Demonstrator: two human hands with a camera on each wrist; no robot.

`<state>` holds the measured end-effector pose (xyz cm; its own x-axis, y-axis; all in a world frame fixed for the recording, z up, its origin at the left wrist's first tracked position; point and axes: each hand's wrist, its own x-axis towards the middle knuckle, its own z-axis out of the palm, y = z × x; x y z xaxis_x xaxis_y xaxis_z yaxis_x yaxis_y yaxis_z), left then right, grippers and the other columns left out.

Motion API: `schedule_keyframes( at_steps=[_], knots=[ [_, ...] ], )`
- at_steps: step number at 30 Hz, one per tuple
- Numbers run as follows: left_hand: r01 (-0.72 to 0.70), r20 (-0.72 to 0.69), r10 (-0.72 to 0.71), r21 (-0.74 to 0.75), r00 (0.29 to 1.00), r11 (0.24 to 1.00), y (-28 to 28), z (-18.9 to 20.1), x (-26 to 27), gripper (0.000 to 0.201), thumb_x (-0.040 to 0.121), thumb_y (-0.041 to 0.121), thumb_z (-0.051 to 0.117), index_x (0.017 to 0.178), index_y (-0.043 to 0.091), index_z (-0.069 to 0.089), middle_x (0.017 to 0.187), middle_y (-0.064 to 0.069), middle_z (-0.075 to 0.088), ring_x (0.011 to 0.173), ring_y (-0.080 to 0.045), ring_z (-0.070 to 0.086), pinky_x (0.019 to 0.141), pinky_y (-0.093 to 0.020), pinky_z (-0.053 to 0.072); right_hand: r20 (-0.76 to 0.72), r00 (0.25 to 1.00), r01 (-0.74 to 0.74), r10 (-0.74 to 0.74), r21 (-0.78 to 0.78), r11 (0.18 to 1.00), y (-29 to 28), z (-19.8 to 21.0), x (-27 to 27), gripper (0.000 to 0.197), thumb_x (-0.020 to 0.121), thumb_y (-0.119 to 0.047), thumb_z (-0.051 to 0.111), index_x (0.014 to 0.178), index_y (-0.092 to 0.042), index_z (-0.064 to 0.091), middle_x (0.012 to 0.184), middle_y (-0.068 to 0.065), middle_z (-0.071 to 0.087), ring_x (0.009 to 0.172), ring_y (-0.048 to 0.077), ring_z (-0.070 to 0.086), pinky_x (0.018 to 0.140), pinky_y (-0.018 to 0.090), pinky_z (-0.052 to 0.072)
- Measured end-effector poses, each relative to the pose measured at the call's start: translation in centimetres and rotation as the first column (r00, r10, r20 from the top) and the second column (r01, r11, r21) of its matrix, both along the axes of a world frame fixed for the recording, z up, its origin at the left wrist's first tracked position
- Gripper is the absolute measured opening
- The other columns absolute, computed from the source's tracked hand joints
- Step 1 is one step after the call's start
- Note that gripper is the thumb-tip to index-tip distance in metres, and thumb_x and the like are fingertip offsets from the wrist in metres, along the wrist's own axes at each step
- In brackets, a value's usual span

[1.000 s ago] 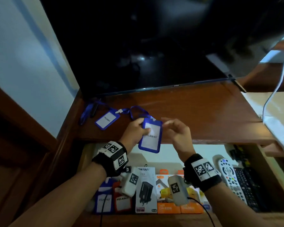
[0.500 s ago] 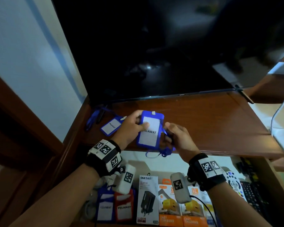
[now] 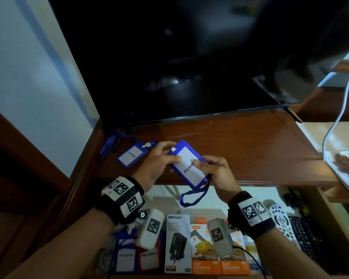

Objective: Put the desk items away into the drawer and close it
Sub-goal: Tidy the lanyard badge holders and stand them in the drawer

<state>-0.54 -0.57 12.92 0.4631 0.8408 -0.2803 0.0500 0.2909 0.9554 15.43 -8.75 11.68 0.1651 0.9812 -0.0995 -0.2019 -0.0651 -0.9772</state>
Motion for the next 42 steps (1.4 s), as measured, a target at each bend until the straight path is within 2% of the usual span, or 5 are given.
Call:
schedule_keyframes(
  at_steps=[7,20,26,33,42],
  knots=[
    [0.349,0.119,-0.339,-0.077,0.933,0.934,1.2,0.8,-1.4,0.03,0.074,0.011,0.062,0.102,0.005,0.069,0.101,-0.013,0.071,0.091,-0.022,0.068,0.084,-0.03,0.054,0.02,0.99,-0.139,0.14,-0.033,0.99,-0.4,1.7,1.4,0.023,0.072,-0.008,0.061,0.05,-0.008,0.053,0.044,-0.004,0.053,0.037,0.008,0.047,0.04,0.014,0.033],
    [0.475,0.218,-0.45,-0.075,0.866,0.877,1.1,0.9,-2.3,0.061,0.047,0.046,0.091,0.097,0.014,0.077,0.098,-0.007,0.074,0.086,-0.018,0.071,0.075,-0.028,0.056,-0.063,0.984,-0.167,0.165,-0.034,0.985,0.3,1.5,1.2,0.026,0.062,-0.007,0.066,0.043,-0.017,0.052,0.045,-0.003,0.048,0.04,0.012,0.042,0.042,0.019,0.028],
    [0.329,-0.023,-0.329,-0.017,0.944,0.944,0.7,0.7,-1.9,0.038,0.071,0.031,0.081,0.096,0.004,0.073,0.103,-0.026,0.065,0.092,-0.032,0.055,0.086,-0.038,0.046,-0.142,0.982,-0.131,0.122,-0.053,0.99,0.2,0.7,1.2,0.017,0.064,-0.003,0.06,0.051,-0.013,0.058,0.051,0.003,0.056,0.044,0.015,0.052,0.043,0.017,0.036],
    [0.525,-0.337,-0.491,0.013,0.804,0.851,0.3,0.8,-2.3,0.012,0.086,0.012,0.065,0.093,0.004,0.07,0.084,-0.012,0.07,0.066,-0.011,0.06,0.06,-0.017,0.049,-0.071,0.985,-0.167,0.159,-0.137,0.976,0.2,-0.6,0.8,0.012,0.059,-0.004,0.064,0.061,-0.002,0.053,0.054,0.007,0.057,0.046,0.017,0.055,0.042,0.019,0.041],
    [0.111,-0.153,-0.081,0.199,0.985,0.974,0.6,-0.3,-2.6,0.01,0.087,0.015,0.062,0.081,0.012,0.071,0.064,0.005,0.07,0.056,-0.005,0.058,0.057,-0.02,0.043,-0.303,0.95,-0.11,0.074,-0.102,0.989,0.2,-1.5,1.0,0.054,0.05,-0.066,0.079,0.07,-0.02,0.061,0.046,-0.004,0.025,0.042,0.009,0.012,0.047,0.02,0.008]
  ],
)
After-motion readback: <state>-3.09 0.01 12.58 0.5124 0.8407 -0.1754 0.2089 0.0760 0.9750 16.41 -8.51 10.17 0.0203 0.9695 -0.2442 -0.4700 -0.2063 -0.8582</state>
